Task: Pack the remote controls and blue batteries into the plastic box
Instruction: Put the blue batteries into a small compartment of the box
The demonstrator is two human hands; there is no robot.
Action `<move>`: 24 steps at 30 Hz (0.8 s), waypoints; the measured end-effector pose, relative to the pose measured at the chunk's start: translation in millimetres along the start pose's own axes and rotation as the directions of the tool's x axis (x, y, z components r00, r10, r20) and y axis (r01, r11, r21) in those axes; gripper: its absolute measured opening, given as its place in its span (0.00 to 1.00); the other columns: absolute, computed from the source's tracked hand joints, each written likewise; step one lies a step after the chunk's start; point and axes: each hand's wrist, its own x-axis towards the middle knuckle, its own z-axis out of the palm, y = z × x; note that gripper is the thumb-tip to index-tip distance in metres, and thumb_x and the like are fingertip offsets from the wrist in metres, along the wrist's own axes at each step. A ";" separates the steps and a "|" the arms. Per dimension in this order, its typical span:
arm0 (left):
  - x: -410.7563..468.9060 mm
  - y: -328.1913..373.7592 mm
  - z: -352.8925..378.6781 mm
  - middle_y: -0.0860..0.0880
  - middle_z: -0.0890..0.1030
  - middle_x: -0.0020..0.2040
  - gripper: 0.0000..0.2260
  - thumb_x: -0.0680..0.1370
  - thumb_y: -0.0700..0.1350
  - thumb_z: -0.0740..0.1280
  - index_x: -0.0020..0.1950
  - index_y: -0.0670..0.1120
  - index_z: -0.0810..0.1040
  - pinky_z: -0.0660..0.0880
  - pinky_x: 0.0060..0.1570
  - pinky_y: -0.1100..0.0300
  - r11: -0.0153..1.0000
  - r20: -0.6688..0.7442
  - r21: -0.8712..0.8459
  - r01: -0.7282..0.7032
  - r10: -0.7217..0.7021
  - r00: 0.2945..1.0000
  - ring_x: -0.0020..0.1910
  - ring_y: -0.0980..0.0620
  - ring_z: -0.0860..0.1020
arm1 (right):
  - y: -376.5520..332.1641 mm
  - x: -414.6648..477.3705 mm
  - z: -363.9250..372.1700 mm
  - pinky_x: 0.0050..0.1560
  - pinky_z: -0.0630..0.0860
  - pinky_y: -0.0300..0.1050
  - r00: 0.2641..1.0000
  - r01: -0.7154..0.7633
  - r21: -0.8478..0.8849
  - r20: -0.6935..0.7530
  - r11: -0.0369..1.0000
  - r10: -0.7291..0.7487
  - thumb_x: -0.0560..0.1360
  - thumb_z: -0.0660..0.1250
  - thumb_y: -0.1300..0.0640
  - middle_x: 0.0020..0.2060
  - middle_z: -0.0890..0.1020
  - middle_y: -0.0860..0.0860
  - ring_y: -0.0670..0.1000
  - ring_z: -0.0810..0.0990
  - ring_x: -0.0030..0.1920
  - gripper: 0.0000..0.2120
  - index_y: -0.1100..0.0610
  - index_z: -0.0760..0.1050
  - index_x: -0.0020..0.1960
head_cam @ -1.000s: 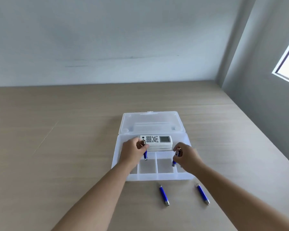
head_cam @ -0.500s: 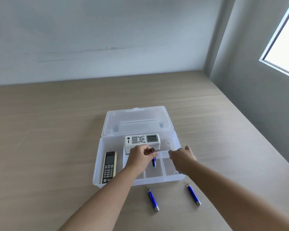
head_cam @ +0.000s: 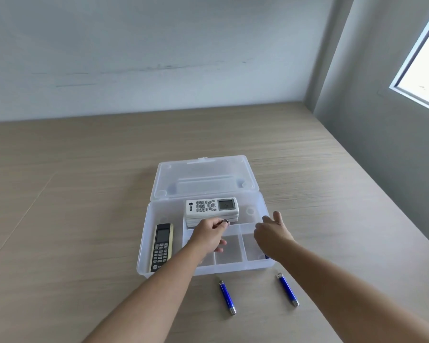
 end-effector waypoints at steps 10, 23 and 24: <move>6.8 37.1 23.3 0.49 0.81 0.44 0.11 0.73 0.40 0.71 0.55 0.46 0.81 0.74 0.42 0.65 0.892 0.139 0.406 -0.197 0.152 0.979 0.46 0.48 0.79 | 41.9 -27.9 2.6 0.50 0.76 0.45 0.942 -0.243 0.814 0.068 0.527 0.329 0.72 0.68 0.59 0.49 0.79 0.49 0.49 0.77 0.48 0.15 0.53 0.75 0.58; 36.9 28.1 112.3 0.40 0.78 0.62 0.13 0.80 0.34 0.57 0.63 0.38 0.73 0.73 0.54 0.58 0.645 0.075 0.763 -0.026 -0.048 0.996 0.61 0.43 0.77 | 41.6 -40.5 24.4 0.49 0.69 0.37 0.955 -0.194 0.908 0.087 0.372 0.284 0.75 0.67 0.60 0.52 0.80 0.50 0.49 0.79 0.53 0.15 0.51 0.75 0.60; 39.5 27.7 115.4 0.41 0.78 0.61 0.12 0.80 0.36 0.59 0.62 0.39 0.74 0.73 0.52 0.58 0.640 0.061 0.768 -0.010 -0.058 0.996 0.60 0.44 0.78 | 42.1 -40.4 25.8 0.49 0.69 0.37 0.955 -0.190 0.912 0.086 0.363 0.283 0.75 0.67 0.60 0.52 0.80 0.49 0.49 0.79 0.52 0.15 0.51 0.75 0.60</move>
